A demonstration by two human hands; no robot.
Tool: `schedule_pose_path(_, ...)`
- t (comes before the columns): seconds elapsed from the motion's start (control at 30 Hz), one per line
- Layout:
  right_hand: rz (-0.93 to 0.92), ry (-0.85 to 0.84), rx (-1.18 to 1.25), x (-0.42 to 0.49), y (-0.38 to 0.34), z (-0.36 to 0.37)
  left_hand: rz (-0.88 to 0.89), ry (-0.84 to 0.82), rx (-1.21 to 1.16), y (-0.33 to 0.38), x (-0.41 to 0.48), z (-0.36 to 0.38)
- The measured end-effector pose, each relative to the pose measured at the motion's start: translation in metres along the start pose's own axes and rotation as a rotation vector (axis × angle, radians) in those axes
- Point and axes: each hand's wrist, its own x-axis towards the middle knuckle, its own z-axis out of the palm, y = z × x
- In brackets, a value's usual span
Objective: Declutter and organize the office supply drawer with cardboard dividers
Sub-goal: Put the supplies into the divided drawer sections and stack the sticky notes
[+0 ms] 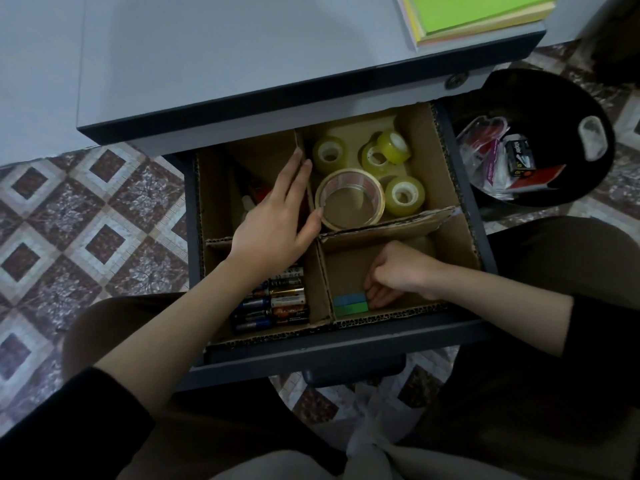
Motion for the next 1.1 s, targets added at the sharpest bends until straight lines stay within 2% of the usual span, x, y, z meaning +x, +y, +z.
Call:
schedule_pose_path(0.13,-0.066,0.070,-0.109,-0.004,0.000,-0.004,-0.018,-0.007,-0.008,0.001,-0.001,-0.001)
schedule_pose_path(0.37,-0.287,0.194,-0.384,-0.038,-0.008,-0.019,-0.030,-0.033,-0.041,0.005,0.000,-0.015)
schedule_pose_path(0.57,-0.533,0.260,-0.265,-0.077,-0.026,-0.046,0.052,0.067,-0.022,0.020,0.000,-0.047)
schedule_pose_path(0.73,-0.801,0.499,-0.198,-0.094,-0.047,-0.080,0.161,0.168,-0.071,0.045,0.015,-0.071)
schedule_pose_path(0.83,-0.889,0.658,-0.143,-0.103,-0.062,-0.106,0.205,0.220,-0.103,0.060,0.032,-0.084)
schedule_pose_path(0.93,-0.907,0.856,-0.159,-0.109,-0.077,-0.133,0.253,0.267,-0.125,0.074,0.053,-0.096)
schedule_pose_path(1.03,-0.837,1.035,-0.327,-0.110,-0.089,-0.164,0.276,0.319,-0.113,0.089,0.072,-0.107)
schedule_pose_path(1.1,-0.763,1.081,-0.458,-0.105,-0.093,-0.183,0.268,0.336,-0.099,0.096,0.083,-0.113)
